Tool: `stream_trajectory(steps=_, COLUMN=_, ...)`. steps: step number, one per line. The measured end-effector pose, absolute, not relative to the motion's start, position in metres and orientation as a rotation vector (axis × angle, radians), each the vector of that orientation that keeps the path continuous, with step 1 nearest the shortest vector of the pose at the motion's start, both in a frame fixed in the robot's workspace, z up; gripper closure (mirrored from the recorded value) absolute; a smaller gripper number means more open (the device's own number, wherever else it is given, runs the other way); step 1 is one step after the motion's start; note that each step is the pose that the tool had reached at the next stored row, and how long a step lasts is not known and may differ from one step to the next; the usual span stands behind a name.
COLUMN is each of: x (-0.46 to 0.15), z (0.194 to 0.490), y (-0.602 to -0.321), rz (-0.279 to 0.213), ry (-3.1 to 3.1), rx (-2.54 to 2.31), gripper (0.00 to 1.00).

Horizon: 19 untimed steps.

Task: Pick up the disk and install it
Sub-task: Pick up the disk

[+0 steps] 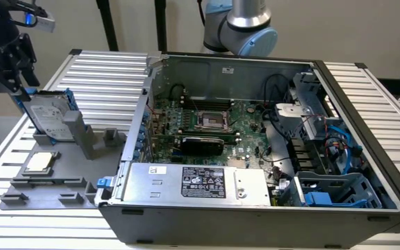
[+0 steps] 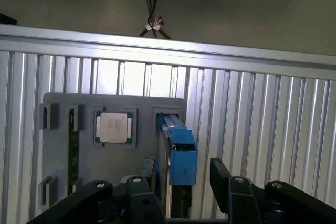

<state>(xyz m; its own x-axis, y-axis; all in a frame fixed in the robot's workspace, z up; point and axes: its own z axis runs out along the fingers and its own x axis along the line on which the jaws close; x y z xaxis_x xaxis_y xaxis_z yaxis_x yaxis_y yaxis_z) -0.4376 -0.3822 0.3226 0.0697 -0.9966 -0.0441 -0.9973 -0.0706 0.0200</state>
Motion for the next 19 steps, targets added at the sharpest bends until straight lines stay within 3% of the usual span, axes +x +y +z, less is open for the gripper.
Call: stream_trajectory(steps=19, x=-0.443, z=0.291, y=-0.382, rz=0.071, ry=2.143, rx=-2.274, gripper=0.46)
